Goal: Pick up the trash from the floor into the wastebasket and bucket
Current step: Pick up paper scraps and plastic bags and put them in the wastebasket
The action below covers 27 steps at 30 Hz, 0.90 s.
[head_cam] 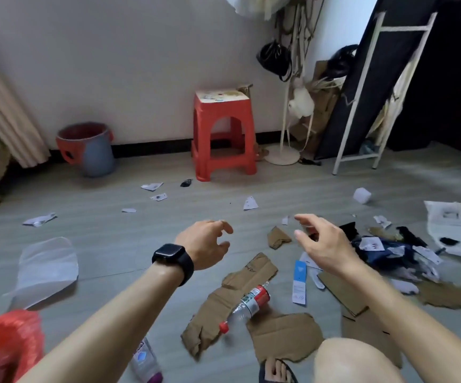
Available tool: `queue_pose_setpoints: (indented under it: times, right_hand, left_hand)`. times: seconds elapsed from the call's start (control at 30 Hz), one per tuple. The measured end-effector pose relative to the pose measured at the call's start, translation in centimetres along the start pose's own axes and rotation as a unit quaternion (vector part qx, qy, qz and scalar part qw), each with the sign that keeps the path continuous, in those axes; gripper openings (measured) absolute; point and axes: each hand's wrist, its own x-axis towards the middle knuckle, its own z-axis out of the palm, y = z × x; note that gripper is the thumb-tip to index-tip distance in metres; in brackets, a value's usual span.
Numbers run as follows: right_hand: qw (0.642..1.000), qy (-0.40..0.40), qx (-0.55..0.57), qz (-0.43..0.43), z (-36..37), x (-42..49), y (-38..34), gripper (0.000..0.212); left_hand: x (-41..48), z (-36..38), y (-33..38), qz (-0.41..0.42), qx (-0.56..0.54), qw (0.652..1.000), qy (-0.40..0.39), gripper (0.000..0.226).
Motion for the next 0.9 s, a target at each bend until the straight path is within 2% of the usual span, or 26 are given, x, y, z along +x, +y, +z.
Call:
queue_pose_setpoints:
  times: [0.17, 0.43, 0.73, 0.9]
  right_hand:
    - [0.996, -0.005, 0.017, 0.087, 1.2, -2.9, 7.8, 0.038]
    - [0.966, -0.14, 0.004, 0.216, 6.2, -5.8, 18.3, 0.045]
    - [0.937, -0.227, -0.054, 0.26, 12.4, -2.7, 27.7, 0.051]
    - [0.938, -0.23, -0.152, 0.211, 15.4, 2.8, 32.6, 0.055]
  left_hand:
    - [2.6, 5.6, 3.1, 0.006, -0.021, 0.998, -0.052, 0.031]
    - [7.0, 14.3, 6.9, 0.025, -0.017, 0.989, -0.148, 0.035]
    - [13.8, 25.9, 7.9, 0.053, 0.033, 0.966, -0.253, 0.04]
    - [18.6, 33.8, 8.3, 0.095, 0.081, 0.95, -0.285, 0.058]
